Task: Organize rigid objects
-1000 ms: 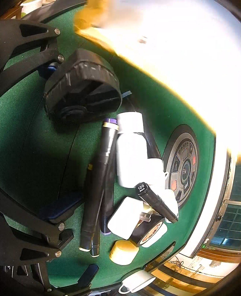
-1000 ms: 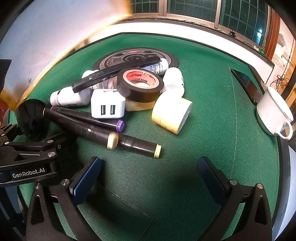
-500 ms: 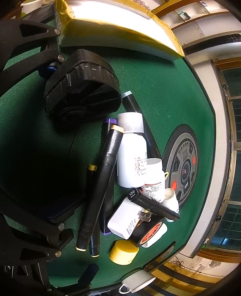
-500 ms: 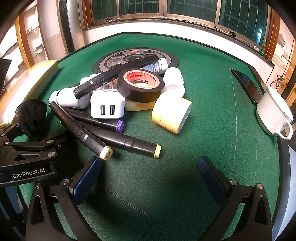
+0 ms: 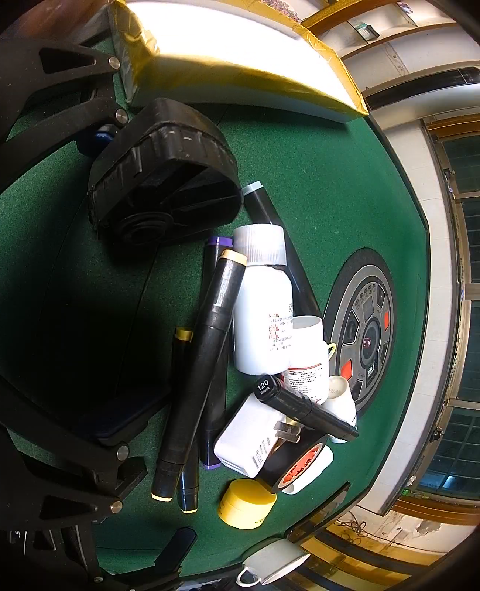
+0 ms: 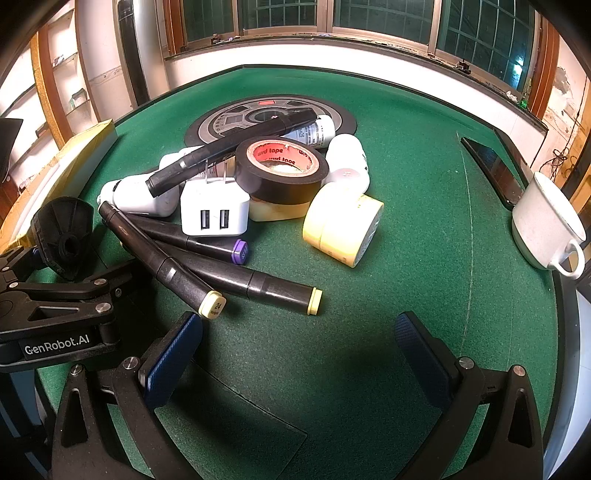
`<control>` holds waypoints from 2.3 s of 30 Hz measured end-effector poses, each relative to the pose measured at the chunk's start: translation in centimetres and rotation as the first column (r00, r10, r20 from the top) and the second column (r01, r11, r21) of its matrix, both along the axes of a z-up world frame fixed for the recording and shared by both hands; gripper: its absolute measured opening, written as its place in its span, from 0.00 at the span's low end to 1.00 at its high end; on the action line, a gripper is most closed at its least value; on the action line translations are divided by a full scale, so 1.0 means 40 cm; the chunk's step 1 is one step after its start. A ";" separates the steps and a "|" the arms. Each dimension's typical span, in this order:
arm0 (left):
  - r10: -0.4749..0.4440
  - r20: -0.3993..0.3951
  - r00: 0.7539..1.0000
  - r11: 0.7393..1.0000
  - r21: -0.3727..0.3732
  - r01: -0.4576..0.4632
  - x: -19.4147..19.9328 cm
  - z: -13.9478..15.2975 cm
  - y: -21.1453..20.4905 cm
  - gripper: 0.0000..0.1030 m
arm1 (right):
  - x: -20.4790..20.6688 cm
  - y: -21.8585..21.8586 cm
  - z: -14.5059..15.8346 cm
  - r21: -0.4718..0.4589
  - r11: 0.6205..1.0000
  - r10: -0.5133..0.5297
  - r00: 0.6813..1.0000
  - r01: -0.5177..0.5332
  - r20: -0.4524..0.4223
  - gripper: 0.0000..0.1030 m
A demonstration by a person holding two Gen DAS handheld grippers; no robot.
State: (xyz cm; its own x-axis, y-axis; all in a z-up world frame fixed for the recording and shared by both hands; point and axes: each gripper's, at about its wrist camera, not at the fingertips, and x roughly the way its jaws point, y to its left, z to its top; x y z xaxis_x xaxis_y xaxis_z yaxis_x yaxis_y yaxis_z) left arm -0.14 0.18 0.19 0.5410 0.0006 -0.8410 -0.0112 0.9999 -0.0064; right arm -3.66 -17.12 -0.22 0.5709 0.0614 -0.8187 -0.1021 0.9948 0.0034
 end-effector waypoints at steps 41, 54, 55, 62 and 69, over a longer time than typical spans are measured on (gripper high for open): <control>0.000 0.003 1.000 1.000 0.000 0.000 -0.007 0.003 0.005 1.00 | -0.001 -0.001 0.001 -0.001 1.000 0.001 1.000 -0.001 0.000 0.99; 0.000 0.003 1.000 1.000 0.000 0.000 -0.007 0.002 0.005 1.00 | 0.000 0.003 0.000 -0.001 1.000 0.000 1.000 0.000 0.000 0.99; 0.000 0.003 1.000 1.000 -0.001 0.000 -0.010 0.003 0.005 1.00 | 0.001 0.004 0.000 -0.001 1.000 0.000 1.000 0.000 0.000 0.99; 0.000 0.003 1.000 1.000 0.000 0.000 -0.010 0.003 0.006 1.00 | 0.000 0.002 0.000 -0.001 1.000 0.000 1.000 0.000 0.000 0.99; 0.000 0.003 1.000 1.000 -0.001 0.000 -0.007 0.002 0.005 1.00 | 0.001 0.003 0.000 -0.001 1.000 0.000 1.000 0.000 0.000 0.99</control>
State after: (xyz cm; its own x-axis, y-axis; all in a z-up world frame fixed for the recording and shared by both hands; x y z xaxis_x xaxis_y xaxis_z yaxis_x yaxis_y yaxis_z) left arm -0.43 0.37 0.27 0.5435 0.0001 -0.8394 -0.0114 0.9999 -0.0072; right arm -3.62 -17.02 -0.24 0.5706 0.0606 -0.8190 -0.1020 0.9948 0.0025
